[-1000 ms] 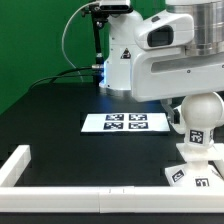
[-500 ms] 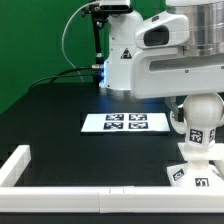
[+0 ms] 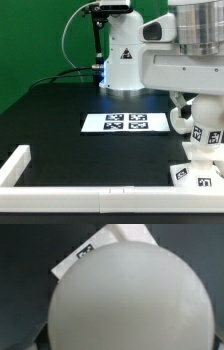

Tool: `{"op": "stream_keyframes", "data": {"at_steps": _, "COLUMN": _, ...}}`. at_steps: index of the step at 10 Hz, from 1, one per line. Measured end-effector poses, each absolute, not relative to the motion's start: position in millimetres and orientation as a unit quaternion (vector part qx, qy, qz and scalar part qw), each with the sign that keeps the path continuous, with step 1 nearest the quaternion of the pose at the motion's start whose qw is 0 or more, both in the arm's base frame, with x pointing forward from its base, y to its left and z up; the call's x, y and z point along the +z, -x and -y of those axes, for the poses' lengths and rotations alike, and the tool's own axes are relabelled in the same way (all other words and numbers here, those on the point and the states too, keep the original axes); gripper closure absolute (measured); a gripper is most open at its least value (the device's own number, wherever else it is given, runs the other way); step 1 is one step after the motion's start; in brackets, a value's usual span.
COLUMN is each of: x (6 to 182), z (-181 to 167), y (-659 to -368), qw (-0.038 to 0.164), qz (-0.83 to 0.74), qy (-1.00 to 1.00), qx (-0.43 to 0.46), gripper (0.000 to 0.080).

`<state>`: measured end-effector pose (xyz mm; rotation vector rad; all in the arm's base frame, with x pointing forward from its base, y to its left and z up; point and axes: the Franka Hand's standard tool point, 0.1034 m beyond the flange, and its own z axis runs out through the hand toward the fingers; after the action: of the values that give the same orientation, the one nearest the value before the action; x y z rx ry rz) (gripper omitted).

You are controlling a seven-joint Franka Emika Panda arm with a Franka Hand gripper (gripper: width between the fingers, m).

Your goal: Assemble lamp

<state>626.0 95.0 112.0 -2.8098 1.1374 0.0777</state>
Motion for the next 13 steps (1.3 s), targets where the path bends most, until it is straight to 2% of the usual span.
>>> {"op": "stream_keyframes", "data": {"at_steps": 2, "x": 109.5, "z": -96, "y": -629, "qw": 0.076, "qz": -0.482, "qy": 0.872, "qx": 0.020, "gripper": 0.0262}}
{"op": "stream_keyframes", "data": {"at_steps": 4, "x": 109.9, "z": -92, "y": -632, "qw": 0.087, "qz": -0.498, "qy": 0.863, "qx": 0.014, "gripper": 0.0275}}
{"op": "stream_keyframes", "data": {"at_steps": 5, "x": 109.1, "z": -93, "y": -632, "qw": 0.087, "qz": -0.496, "qy": 0.864, "qx": 0.015, "gripper": 0.0275}}
{"op": "stream_keyframes", "data": {"at_steps": 7, "x": 109.2, "z": -93, "y": -632, "qw": 0.087, "qz": -0.496, "qy": 0.864, "qx": 0.014, "gripper": 0.0130}}
{"op": "stream_keyframes", "data": {"at_steps": 8, "x": 109.2, "z": -93, "y": -632, "qw": 0.087, "qz": -0.493, "qy": 0.865, "qx": 0.014, "gripper": 0.0109}}
{"op": "stream_keyframes", "data": {"at_steps": 10, "x": 113.9, "z": -92, "y": -633, "qw": 0.086, "qz": -0.391, "qy": 0.916, "qx": 0.001, "gripper": 0.0101}}
{"op": "stream_keyframes", "data": {"at_steps": 11, "x": 117.3, "z": -94, "y": -630, "qw": 0.074, "qz": -0.314, "qy": 0.947, "qx": 0.000, "gripper": 0.0101}}
{"op": "stream_keyframes", "data": {"at_steps": 13, "x": 126.2, "z": -94, "y": -631, "qw": 0.075, "qz": -0.262, "qy": 0.962, "qx": -0.016, "gripper": 0.0101}}
